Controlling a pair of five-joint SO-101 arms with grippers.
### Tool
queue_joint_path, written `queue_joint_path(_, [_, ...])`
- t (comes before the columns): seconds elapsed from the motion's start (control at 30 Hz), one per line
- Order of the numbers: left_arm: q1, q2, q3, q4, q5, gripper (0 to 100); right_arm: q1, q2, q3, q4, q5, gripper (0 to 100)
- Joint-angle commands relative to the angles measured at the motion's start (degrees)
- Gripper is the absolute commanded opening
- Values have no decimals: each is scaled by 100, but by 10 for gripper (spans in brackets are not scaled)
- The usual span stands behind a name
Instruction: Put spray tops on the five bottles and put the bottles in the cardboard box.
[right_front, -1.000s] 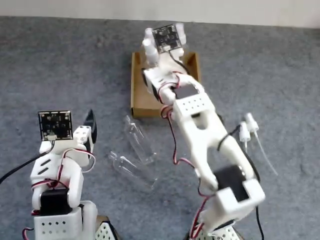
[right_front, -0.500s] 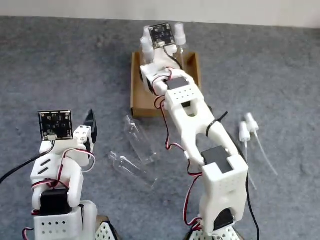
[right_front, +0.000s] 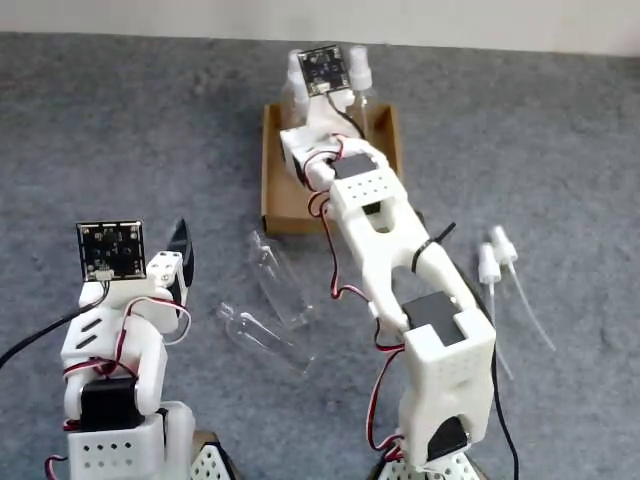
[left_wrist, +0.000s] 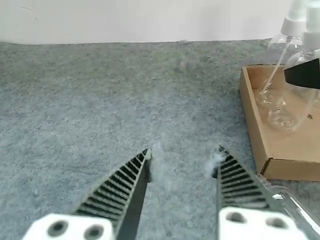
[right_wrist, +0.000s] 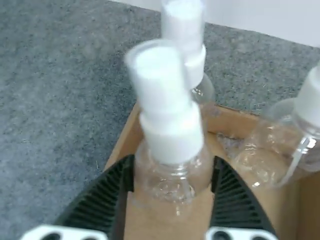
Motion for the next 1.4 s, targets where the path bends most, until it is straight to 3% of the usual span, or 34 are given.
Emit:
queue_joint_path(0.0, [-57,22,-13,-123,-53,147,40,-101,-321,101,-44,177])
queue_joint_path(0.53, [-57,22,-13,-123,-53,147,-242,-532,-558,796,-53,179])
queue_joint_path(0.73, [-57,22,-13,-123,-53,147,-268,-532,-558,796,-62,287])
queue_joint_path(1.0, [-57,22,-4,-123,-53,147,-251,-848,-549,831,-53,296])
queue_joint_path(1.23, [-57,22,-4,-123,-53,147,-207,-2246,-567,3064,-26,296])
queue_joint_path(1.37, [-57,22,-4,-123,-44,147,84,-3002,-558,4752,738,296])
